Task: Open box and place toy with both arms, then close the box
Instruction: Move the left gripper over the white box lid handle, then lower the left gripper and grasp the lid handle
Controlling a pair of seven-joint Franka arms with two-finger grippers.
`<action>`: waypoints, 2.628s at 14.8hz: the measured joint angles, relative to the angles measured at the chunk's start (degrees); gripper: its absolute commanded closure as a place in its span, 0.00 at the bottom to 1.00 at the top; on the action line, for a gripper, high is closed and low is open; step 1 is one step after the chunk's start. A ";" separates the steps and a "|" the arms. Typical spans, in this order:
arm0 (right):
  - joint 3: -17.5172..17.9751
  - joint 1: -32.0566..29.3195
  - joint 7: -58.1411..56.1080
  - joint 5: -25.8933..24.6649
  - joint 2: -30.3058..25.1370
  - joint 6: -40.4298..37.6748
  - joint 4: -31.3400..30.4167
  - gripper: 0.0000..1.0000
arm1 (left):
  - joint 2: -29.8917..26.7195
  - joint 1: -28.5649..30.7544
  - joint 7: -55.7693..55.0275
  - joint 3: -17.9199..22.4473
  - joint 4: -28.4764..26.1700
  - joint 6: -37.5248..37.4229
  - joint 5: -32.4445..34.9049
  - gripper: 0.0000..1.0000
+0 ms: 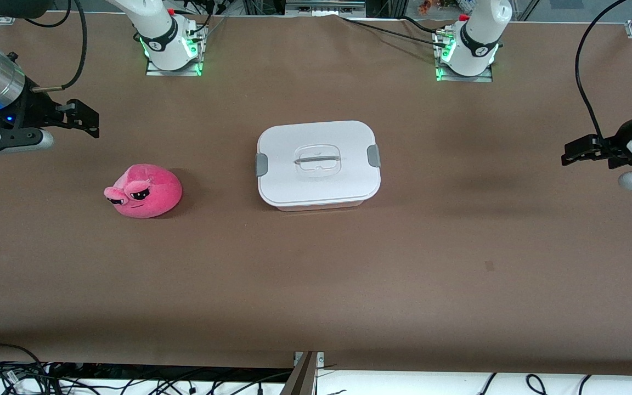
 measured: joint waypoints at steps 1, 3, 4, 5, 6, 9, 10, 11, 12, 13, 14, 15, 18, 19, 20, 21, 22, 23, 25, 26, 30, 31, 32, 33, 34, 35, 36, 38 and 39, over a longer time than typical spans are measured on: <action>0.00 0.00 0.00 -0.02 0.00 0.02 0.00 0.00 | 0.00 0.03 0.00 0.01 0.00 0.00 0.00 0.00; 0.00 0.00 0.00 -0.07 0.00 0.09 0.01 0.00 | 0.00 0.18 0.00 0.13 0.00 0.00 0.00 0.00; 0.00 0.00 0.00 -0.08 0.00 0.11 0.02 0.00 | 0.00 0.21 0.00 0.20 0.00 0.00 0.00 0.00; 0.00 0.00 0.00 -0.09 0.00 0.12 0.02 0.00 | 0.00 0.21 0.00 0.22 0.00 0.00 0.00 0.00; 0.00 0.00 0.00 -0.09 0.00 0.13 0.02 0.00 | 0.00 0.20 0.00 0.17 0.00 0.00 0.00 0.00; 0.00 0.00 0.00 -0.10 0.00 0.16 0.03 0.00 | 0.12 -0.28 0.00 -0.48 -0.01 -0.03 -0.03 0.00; 0.00 0.00 0.00 -0.10 0.00 0.17 0.04 0.00 | 0.41 -0.82 0.00 -1.02 -0.01 -0.03 -0.04 0.00; 0.00 0.00 0.00 -0.10 0.00 0.18 0.05 0.00 | 0.81 -1.66 0.01 -1.59 -0.02 -0.03 -0.26 0.00; 0.00 0.01 0.00 -0.10 0.00 0.18 0.06 0.00 | 1.26 -2.96 0.01 -2.19 -0.01 -0.03 -0.73 0.00; 0.00 0.01 0.00 -0.10 0.00 0.19 0.08 0.00 | 1.77 -4.76 0.01 -2.85 -0.01 -0.02 -1.06 0.00; 0.01 0.02 0.00 -0.10 0.00 0.19 0.08 0.00 | 2.33 -6.79 0.01 -3.50 -0.01 -0.02 -1.19 0.00; 0.02 0.03 0.00 -0.10 0.00 0.19 0.09 0.00 | 2.88 -9.00 0.12 -4.16 0.00 -0.01 -1.28 0.00; 0.02 0.05 0.00 -0.10 0.00 0.21 0.11 0.00 | 4.81 -14.52 4.19 -7.03 0.01 0.31 -2.87 0.00; 0.02 0.06 0.00 -0.10 0.00 0.22 0.11 0.00 | 5.68 -15.72 6.35 -8.37 0.01 1.22 -3.72 0.00; 0.02 0.06 0.00 -0.10 0.00 0.23 0.11 0.00 | 6.60 -16.72 8.11 -9.99 0.00 2.90 -4.03 0.00; 0.03 0.07 0.00 -0.10 0.00 0.24 0.12 0.00 | 7.48 -17.76 9.43 -11.63 0.00 4.93 -4.05 0.00; 0.03 0.08 0.00 -0.10 0.00 0.25 0.12 0.00 | 8.30 -19.03 10.38 -13.00 -0.02 6.95 -4.05 0.00; 0.04 0.10 0.00 -0.10 0.00 0.26 0.13 0.00 | 9.09 -20.67 11.72 -13.85 -0.04 9.08 -4.05 0.00; 0.05 0.13 0.00 -0.10 0.00 0.26 0.13 0.00 | 10.95 -24.14 16.44 -14.25 -0.13 13.51 -4.03 0.00; 0.05 0.13 0.00 -0.10 0.00 0.27 0.13 0.00 | 11.99 -25.50 18.83 -14.28 -0.17 15.60 -3.85 0.00; 0.06 0.15 0.00 -0.10 0.00 0.28 0.14 0.00 | 15.19 -30.29 23.60 -14.31 -1.03 21.98 -0.51 0.00; 0.06 0.17 0.00 -0.10 0.00 0.28 0.15 0.00 | 15.54 -31.51 23.62 -14.32 -1.51 23.31 1.33 0.00; 0.06 0.18 0.00 -0.10 0.00 0.30 0.15 0.00 | 15.88 -32.51 23.64 -14.32 -1.84 24.29 2.92 0.00; 0.06 0.19 0.00 -0.10 0.00 0.35 0.15 0.00 | 16.30 -33.32 23.69 -14.32 -1.99 25.13 4.13 0.00; 0.06 0.20 0.00 -0.11 0.00 0.42 0.15 0.00 | 16.84 -33.88 23.82 -14.32 -2.08 25.97 5.24 0.00; 0.06 0.21 0.00 -0.18 0.00 0.46 0.15 0.00 | 17.47 -34.36 24.03 -14.32 -2.16 26.89 6.52 0.00; 0.06 0.22 0.00 -0.35 0.00 0.49 0.15 0.00 | 18.18 -34.81 24.32 -14.31 -2.18 27.86 7.54 0.00; 0.06 0.22 0.00 -0.49 0.00 0.51 0.15 0.00 | 19.57 -35.77 24.60 -14.31 -2.20 29.45 8.41 0.00; 0.06 0.23 0.00 -0.50 0.00 0.52 0.16 0.00 | 20.14 -36.31 24.62 -14.30 -2.21 30.05 8.46 0.00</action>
